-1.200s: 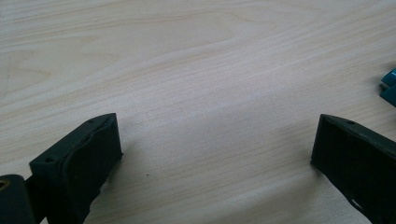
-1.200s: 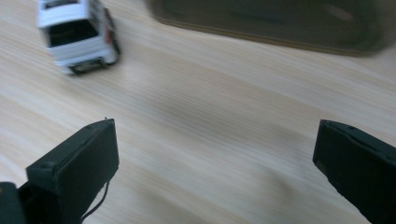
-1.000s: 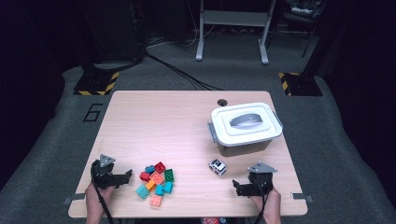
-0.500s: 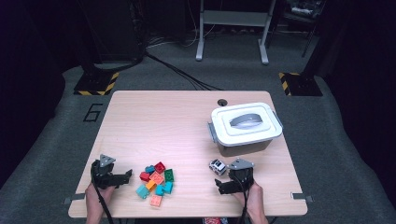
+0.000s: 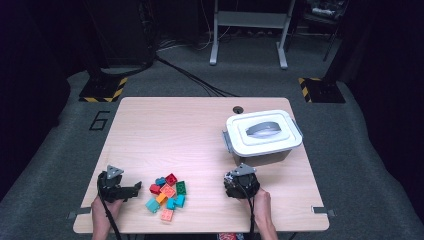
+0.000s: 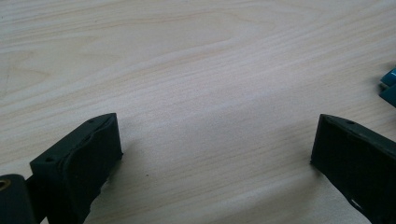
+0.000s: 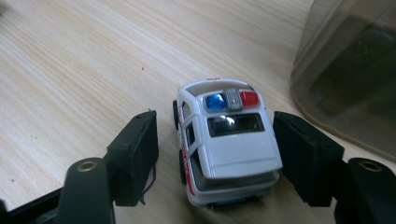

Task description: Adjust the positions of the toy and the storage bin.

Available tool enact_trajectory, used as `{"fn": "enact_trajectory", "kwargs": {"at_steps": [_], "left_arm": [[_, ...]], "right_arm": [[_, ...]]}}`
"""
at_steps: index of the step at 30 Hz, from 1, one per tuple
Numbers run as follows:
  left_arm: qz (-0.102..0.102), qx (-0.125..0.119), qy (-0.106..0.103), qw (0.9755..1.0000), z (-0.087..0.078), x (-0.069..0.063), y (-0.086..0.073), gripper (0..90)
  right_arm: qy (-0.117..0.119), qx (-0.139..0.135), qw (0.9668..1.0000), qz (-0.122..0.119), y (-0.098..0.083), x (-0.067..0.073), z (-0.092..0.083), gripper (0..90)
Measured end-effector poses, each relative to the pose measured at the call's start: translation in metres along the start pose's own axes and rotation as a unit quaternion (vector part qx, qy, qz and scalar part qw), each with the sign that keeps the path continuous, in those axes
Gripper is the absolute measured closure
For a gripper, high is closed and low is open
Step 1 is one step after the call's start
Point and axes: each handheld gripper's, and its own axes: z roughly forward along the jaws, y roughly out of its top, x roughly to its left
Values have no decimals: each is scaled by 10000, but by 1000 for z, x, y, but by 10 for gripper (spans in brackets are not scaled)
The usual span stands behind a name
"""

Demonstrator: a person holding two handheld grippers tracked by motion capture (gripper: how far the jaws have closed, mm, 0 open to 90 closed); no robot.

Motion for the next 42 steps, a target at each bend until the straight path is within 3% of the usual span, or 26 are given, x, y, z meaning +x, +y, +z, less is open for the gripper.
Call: {"fn": "enact_trajectory", "kwargs": {"at_steps": [2,5,7,13,26,32,42], "left_arm": [[-4,-17,5,10000,0,0,0,15],[-61,-49,6,10000,1,-1,0,15],[-63,-66,18,10000,1,-1,0,16],[-49,-14,-12,10000,0,-1,0,16],[-44,-13,-13,10000,0,-1,0,17],[-46,-10,-12,10000,0,-1,0,17],[-54,-64,12,10000,1,-1,0,19]], "right_arm": [[-2,-29,10000,20,0,0,1,335],[-63,0,10000,32,2,1,1,451],[-66,4,10000,21,3,1,1,469],[-150,-97,9998,-77,3,4,-2,482],[-10,-337,9989,-322,27,18,-7,487],[126,-419,9980,-458,38,25,-1,487],[421,-538,9966,-466,58,37,16,487]]}}
